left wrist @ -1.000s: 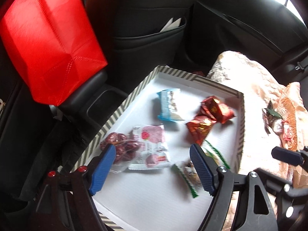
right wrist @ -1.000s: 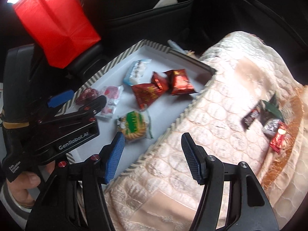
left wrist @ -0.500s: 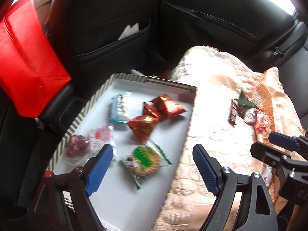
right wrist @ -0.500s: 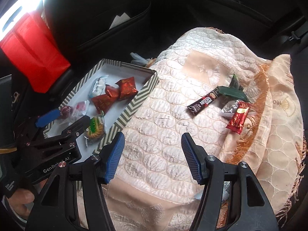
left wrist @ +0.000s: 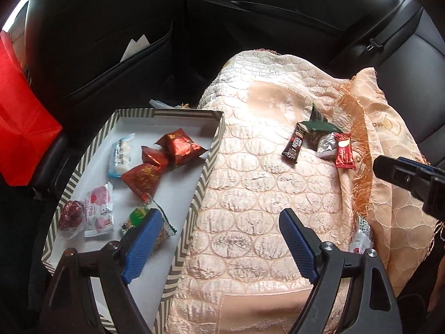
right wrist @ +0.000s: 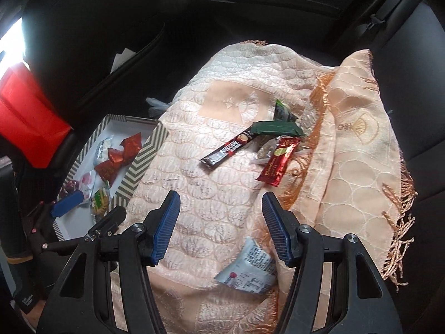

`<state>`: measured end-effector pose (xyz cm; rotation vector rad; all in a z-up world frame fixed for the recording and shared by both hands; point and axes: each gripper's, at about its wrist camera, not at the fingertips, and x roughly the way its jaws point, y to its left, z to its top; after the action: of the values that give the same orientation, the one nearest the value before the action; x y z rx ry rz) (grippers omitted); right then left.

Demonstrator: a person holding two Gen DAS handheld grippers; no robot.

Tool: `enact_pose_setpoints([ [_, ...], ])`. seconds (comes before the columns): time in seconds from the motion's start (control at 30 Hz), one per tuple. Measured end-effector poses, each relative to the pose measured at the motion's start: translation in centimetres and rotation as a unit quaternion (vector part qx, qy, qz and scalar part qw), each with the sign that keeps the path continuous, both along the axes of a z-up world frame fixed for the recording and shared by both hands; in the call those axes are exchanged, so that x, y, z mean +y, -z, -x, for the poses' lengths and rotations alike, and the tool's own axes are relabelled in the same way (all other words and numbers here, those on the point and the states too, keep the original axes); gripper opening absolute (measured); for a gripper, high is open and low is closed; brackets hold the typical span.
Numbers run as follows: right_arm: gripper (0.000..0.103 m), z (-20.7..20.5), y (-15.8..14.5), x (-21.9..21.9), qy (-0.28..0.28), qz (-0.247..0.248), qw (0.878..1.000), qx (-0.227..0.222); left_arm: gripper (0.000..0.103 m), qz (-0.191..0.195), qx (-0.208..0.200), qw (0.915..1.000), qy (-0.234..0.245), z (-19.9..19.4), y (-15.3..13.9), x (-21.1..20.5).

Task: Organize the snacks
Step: 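Move both open tools back over the snacks on the shawl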

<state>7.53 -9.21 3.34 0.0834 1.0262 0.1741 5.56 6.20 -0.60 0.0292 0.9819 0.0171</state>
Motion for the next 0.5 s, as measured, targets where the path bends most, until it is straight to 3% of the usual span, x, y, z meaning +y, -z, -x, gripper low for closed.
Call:
enact_pose_setpoints([
  [0.5,0.061,-1.6,1.7,-3.8,0.049,-0.031,0.998,0.03,0.088,-0.008,0.028,0.9994,0.021,-3.6,1.8,-2.5],
])
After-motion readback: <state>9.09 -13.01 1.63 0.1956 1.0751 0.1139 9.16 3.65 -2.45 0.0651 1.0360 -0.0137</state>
